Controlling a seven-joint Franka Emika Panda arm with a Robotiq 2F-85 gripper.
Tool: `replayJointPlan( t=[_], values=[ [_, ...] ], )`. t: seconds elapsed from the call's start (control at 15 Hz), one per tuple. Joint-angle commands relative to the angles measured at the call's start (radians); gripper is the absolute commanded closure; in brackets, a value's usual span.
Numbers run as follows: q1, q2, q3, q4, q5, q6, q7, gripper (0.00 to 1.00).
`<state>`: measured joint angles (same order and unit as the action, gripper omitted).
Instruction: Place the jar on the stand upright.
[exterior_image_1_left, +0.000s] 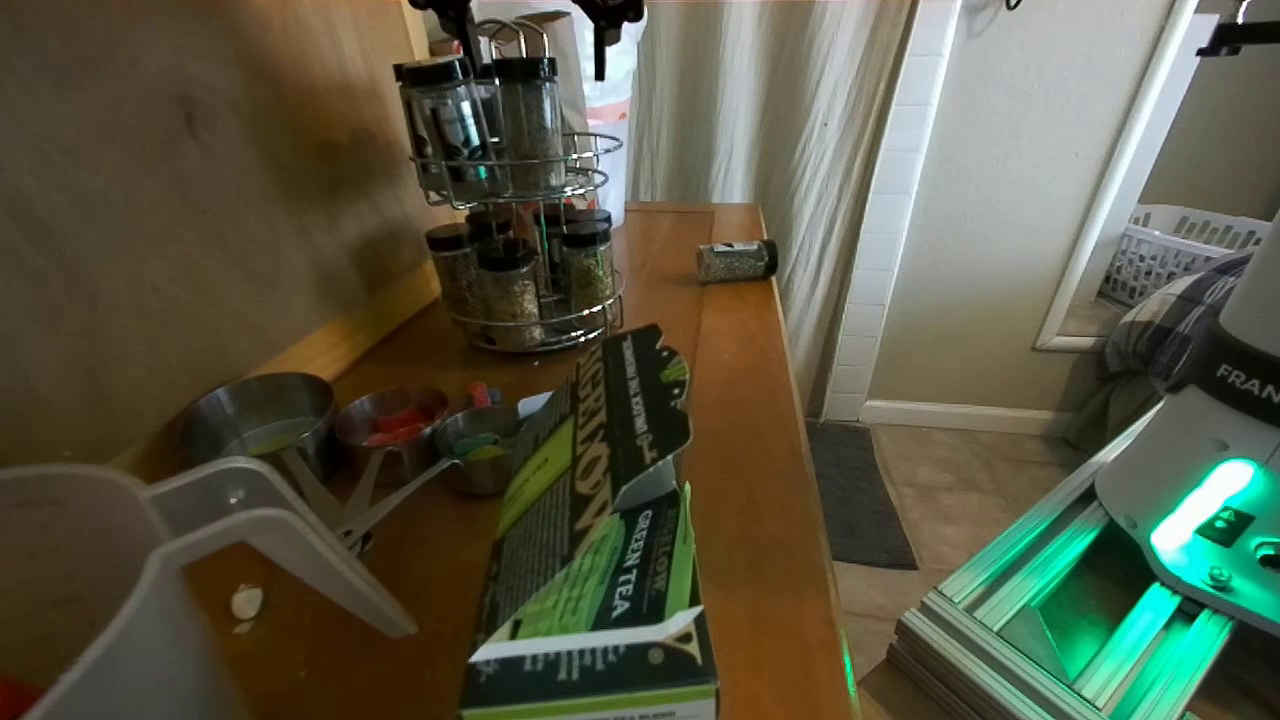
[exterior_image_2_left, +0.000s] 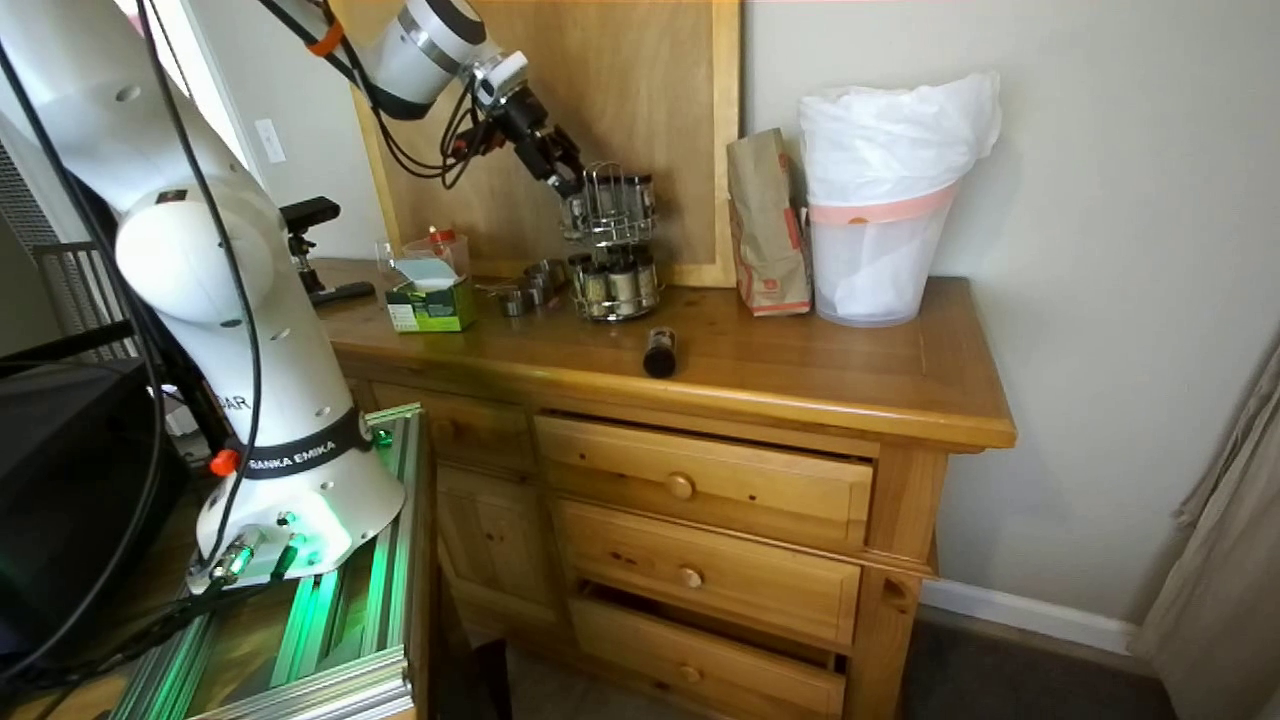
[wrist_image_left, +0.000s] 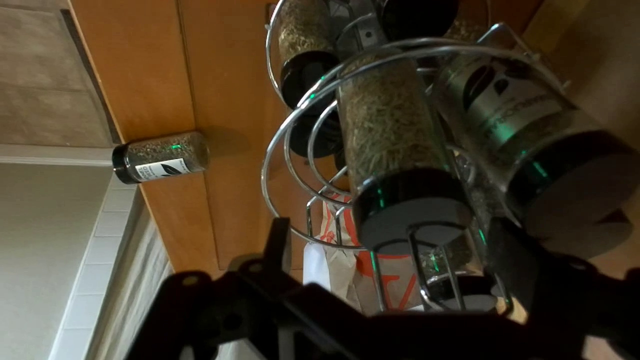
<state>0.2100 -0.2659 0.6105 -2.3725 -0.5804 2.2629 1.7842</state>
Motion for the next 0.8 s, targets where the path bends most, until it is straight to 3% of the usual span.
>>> replayJointPlan(
  t=[0.0, 0.33, 0.73],
  values=[
    [0.028, -0.011, -0.036, 0.012, 0.019, 0.001, -0.018, 0.00],
    [0.078, -0.060, -0.090, -0.008, 0.105, 0.043, -0.095, 0.00],
    [0.160, -0.260, -0.197, -0.085, 0.375, 0.073, -0.282, 0.00]
  ],
)
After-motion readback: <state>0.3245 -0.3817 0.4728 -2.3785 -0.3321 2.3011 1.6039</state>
